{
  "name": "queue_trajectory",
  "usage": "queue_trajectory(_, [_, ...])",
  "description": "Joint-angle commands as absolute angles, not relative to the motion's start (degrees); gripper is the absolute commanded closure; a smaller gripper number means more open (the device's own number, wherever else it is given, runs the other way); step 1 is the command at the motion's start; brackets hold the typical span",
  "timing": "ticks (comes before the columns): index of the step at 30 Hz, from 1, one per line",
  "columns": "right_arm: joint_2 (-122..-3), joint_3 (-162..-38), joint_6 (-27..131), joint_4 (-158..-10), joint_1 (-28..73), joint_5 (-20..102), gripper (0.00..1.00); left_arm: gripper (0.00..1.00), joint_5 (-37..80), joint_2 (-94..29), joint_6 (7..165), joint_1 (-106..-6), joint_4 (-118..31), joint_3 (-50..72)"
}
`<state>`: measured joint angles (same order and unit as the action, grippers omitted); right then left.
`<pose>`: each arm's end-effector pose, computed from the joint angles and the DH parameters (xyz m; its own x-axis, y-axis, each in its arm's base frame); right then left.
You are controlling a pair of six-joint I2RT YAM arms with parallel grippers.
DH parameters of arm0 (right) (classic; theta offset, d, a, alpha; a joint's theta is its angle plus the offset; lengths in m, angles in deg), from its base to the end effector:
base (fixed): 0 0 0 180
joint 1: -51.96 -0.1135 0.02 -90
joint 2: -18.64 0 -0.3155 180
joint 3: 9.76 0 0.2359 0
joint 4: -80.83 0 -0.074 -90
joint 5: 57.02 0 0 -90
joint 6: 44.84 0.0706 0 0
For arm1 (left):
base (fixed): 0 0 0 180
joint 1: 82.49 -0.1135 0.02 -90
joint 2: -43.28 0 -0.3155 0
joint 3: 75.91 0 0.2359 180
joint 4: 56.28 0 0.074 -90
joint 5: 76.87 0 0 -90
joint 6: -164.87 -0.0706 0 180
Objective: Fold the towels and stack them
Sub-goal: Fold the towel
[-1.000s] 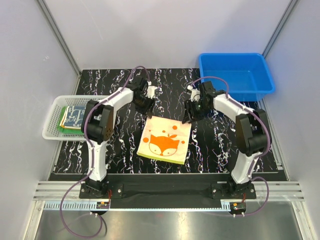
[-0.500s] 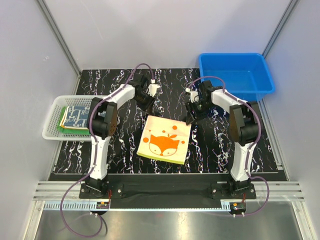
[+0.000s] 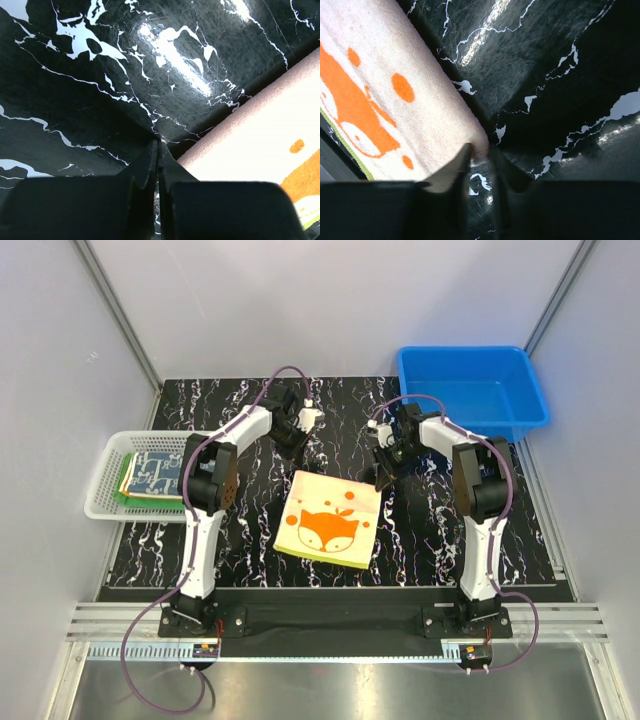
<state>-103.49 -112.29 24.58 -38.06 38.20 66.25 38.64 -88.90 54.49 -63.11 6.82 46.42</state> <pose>0.4099 0.1403 0.1703 -0.7972 -0.4978 -0.3414 -0.6037 0.6580 0.4501 0.4660 -0.1961 0.1753 -0.6996 0.5793 -0.4182 0.7065 0.6483 -0.2839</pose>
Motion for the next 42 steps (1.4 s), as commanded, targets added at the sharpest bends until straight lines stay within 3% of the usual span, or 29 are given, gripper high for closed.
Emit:
queue_trajectory(1, [-104.8, -114.1, 22.2, -37.9, 38.5, 67.7, 0.79, 1.00, 39.5, -88.1, 53.4, -63.5, 7.9, 48.0])
queue_trajectory(5, [-105.5, -116.0, 21.1, -38.1, 38.5, 67.8, 0.99, 0.96, 40.9, -85.3, 54.4, -64.4, 7.9, 50.9])
queue_trajectory(6, [-106.6, -117.1, 20.1, -37.5, 38.5, 68.3, 1.00, 0.88, 40.5, -84.7, 54.3, -64.6, 8.3, 51.8])
queue_trajectory(16, [-110.8, -126.0, 15.1, -33.1, 38.5, 66.3, 1.00, 0.56, 43.4, -88.2, 47.8, -64.6, 19.2, 57.4])
queue_trajectory(27, [-113.2, -131.1, 13.7, -33.1, 38.5, 67.1, 1.00, 0.47, 42.7, -92.6, 44.6, -64.6, 22.3, 58.2])
queue_trajectory(32, [-113.4, -131.2, 13.4, -33.4, 38.5, 67.2, 1.00, 0.53, 40.3, -94.4, 44.5, -64.6, 22.7, 58.4])
queue_trajectory(35, [-113.2, -130.8, 13.3, -33.7, 38.5, 67.2, 1.00, 0.78, 40.2, -94.7, 44.6, -64.6, 22.4, 58.4])
queue_trajectory(36, [-113.2, -130.8, 13.3, -33.8, 38.5, 67.0, 1.00, 0.97, 40.1, -94.6, 44.9, -64.6, 22.4, 58.6])
queue_trajectory(42, [-110.4, -128.8, 14.1, -36.7, 38.7, 63.2, 1.00, 1.00, 38.9, -92.1, 48.1, -64.6, 20.5, 59.0])
